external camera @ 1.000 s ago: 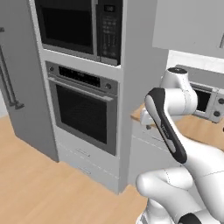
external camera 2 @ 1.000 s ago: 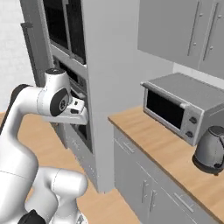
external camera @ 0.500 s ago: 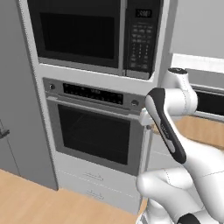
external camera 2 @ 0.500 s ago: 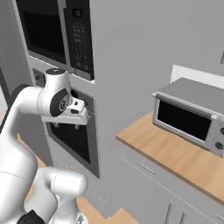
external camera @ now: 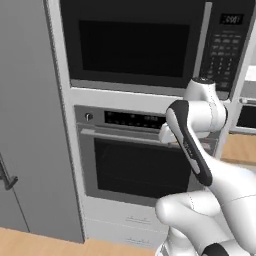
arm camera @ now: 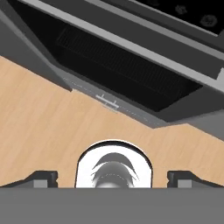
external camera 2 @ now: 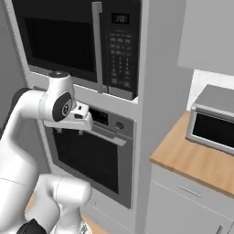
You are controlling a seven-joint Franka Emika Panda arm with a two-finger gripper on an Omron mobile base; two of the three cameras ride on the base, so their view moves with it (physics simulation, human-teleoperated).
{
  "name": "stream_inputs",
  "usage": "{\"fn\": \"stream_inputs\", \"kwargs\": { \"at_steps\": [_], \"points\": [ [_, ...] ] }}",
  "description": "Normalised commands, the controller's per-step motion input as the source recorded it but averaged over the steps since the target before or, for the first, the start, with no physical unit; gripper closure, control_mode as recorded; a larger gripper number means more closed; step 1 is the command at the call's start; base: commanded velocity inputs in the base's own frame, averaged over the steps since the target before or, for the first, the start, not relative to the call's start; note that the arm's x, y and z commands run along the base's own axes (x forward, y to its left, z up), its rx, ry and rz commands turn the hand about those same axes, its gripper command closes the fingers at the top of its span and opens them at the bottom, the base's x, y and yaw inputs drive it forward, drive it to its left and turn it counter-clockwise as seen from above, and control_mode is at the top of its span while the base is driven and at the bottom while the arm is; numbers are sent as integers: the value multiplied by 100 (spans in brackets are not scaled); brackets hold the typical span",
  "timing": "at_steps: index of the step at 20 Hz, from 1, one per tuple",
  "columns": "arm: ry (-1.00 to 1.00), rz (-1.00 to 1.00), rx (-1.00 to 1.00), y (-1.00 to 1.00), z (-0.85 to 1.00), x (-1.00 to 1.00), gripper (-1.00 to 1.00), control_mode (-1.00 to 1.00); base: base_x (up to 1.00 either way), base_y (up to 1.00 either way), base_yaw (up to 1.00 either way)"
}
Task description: Navigate to the oven.
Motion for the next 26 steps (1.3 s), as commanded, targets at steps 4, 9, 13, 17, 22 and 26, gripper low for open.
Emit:
{"fn": "stream_inputs", "kwargs": {
  "at_steps": [4,9,13,17,22,26],
  "points": [
    [0,0,0,0,0,0,-100,100,26,76,-35],
    [0,0,0,0,0,0,-100,100,11,47,-33],
    [0,0,0,0,0,0,-100,100,6,34,-31],
    [0,0,0,0,0,0,-100,100,8,37,-31],
    [0,0,0,0,0,0,-100,100,21,49,-28],
    [0,0,0,0,0,0,-100,100,25,43,-21]
  ]
}}
